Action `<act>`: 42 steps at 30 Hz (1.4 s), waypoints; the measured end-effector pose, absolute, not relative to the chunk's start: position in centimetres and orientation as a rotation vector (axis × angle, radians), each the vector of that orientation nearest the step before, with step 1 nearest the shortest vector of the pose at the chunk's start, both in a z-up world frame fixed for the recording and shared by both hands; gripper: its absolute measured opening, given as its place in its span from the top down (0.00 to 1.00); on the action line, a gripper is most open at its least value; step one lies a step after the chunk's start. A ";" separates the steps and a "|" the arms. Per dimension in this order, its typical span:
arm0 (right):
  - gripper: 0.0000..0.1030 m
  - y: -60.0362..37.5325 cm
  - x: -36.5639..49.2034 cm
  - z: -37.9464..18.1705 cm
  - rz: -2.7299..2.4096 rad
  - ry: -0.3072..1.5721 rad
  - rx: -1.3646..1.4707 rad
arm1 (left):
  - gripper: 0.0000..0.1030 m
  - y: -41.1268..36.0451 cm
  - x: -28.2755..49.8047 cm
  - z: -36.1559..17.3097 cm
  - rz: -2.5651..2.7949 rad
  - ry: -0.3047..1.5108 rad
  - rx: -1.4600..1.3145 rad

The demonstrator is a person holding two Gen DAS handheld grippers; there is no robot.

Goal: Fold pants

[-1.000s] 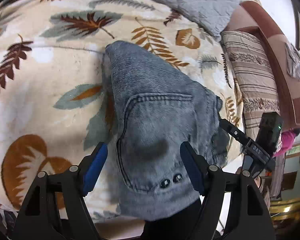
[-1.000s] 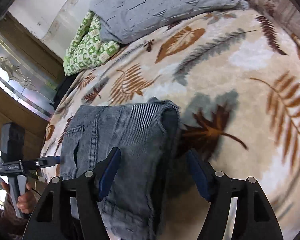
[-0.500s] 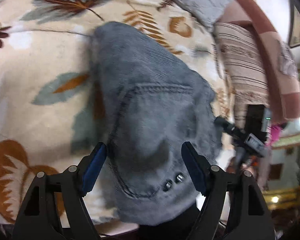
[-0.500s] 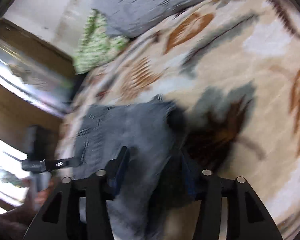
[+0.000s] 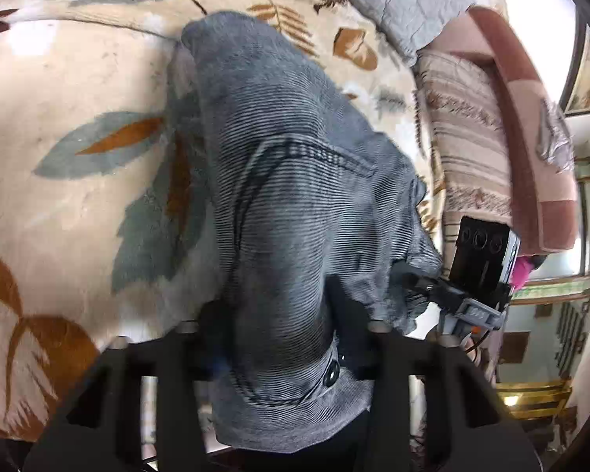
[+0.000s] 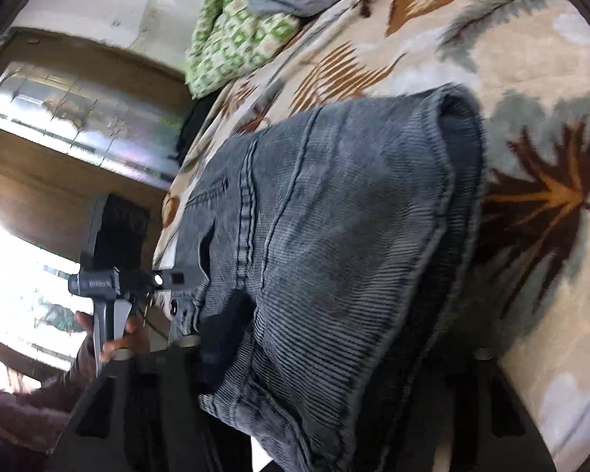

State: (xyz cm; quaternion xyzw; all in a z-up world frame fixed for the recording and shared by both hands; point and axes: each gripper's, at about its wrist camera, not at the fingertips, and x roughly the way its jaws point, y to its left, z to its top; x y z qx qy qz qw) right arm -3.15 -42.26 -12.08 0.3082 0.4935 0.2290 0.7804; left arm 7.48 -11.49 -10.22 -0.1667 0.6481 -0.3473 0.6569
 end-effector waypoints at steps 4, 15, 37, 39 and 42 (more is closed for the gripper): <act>0.61 -40.9 -3.0 -9.2 0.493 1.058 0.583 | 0.74 -11.6 7.4 -8.0 -0.792 1.412 -0.345; 0.59 -37.3 6.6 -2.1 0.530 0.887 0.490 | 0.74 -10.4 14.5 0.0 -0.706 1.150 -0.256; 0.23 -39.0 11.0 -6.7 0.234 0.982 0.304 | 0.31 -9.1 16.5 -5.9 -0.339 1.116 -0.026; 0.11 -39.0 8.9 -5.1 0.152 0.955 0.269 | 0.29 -9.4 14.7 -5.2 -0.271 1.067 0.043; 0.00 -38.0 5.2 -3.8 -0.027 0.940 0.159 | 0.28 -10.0 11.4 -4.8 -0.212 1.018 0.132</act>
